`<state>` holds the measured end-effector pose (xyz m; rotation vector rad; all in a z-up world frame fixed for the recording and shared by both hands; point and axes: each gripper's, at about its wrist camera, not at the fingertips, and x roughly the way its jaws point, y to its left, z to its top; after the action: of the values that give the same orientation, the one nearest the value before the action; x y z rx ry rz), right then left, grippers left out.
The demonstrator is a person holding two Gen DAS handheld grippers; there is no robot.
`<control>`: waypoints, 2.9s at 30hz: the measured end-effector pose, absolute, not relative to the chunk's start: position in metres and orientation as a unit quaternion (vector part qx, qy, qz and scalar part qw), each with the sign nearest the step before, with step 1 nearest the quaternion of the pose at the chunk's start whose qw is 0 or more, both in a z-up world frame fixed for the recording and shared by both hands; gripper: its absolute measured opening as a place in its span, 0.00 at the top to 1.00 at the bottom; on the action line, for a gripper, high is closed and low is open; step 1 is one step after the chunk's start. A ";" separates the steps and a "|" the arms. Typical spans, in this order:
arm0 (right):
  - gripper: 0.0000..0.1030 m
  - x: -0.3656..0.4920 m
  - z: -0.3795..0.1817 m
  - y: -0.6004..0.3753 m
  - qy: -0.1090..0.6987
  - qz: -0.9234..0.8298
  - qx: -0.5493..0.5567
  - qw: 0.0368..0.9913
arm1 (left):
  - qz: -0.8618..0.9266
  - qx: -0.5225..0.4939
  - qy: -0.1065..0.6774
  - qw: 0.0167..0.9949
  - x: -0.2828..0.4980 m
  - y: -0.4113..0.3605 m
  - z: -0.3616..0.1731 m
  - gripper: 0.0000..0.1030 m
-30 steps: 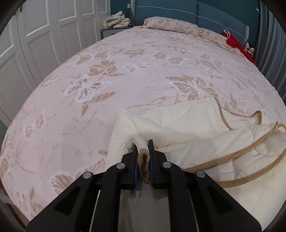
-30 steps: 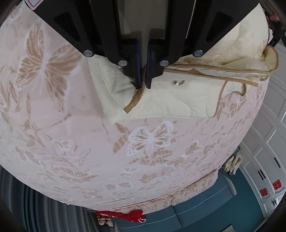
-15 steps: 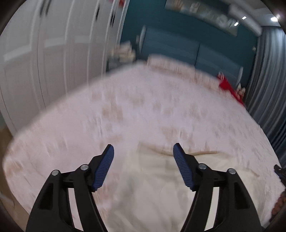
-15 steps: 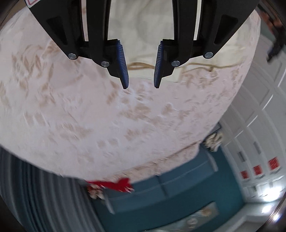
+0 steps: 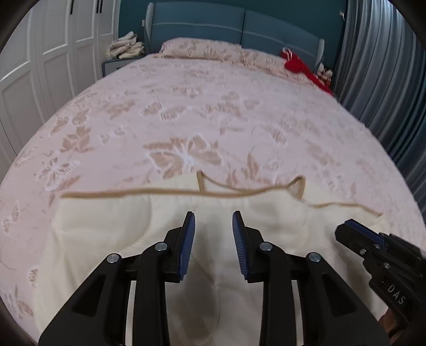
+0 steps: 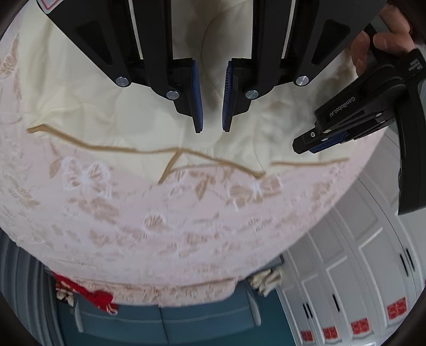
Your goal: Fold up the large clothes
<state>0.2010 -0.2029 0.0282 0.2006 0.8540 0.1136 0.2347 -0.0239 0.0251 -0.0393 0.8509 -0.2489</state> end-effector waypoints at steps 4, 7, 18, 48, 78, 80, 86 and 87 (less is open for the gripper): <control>0.88 0.212 0.004 -0.212 0.434 0.048 0.117 0.892 | -0.110 -0.032 0.434 0.894 0.244 -0.019 0.000 0.72; 0.90 0.219 -0.010 -0.219 0.440 0.046 0.138 0.886 | -0.108 -0.044 0.440 0.890 0.248 -0.011 -0.013 0.72; 0.94 0.236 -0.040 -0.218 0.457 0.041 0.150 0.876 | -0.101 -0.032 0.439 0.892 0.258 -0.017 -0.033 0.72; 0.94 0.287 -0.017 -0.150 0.496 0.066 0.103 0.859 | -0.062 -0.261 0.473 0.839 0.267 0.156 -0.015 0.53; 0.85 0.194 0.023 -0.186 0.449 0.045 0.111 0.886 | -0.047 -0.221 0.433 0.872 0.212 0.176 0.010 0.23; 0.85 0.166 0.018 -0.197 0.448 0.028 0.103 0.888 | -0.054 -0.243 0.456 0.854 0.189 0.185 0.000 0.19; 0.85 0.121 0.009 -0.214 0.451 0.028 0.155 0.879 | -0.046 -0.302 0.471 0.828 0.144 0.193 -0.039 0.18; 0.86 0.119 0.011 -0.208 0.448 0.030 0.143 0.882 | -0.042 -0.292 0.468 0.833 0.142 0.189 -0.038 0.17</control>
<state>0.1185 -0.2085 0.0110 0.2981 0.9337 0.0615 0.1423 0.1887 -0.0379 -0.6192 0.9910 -0.0893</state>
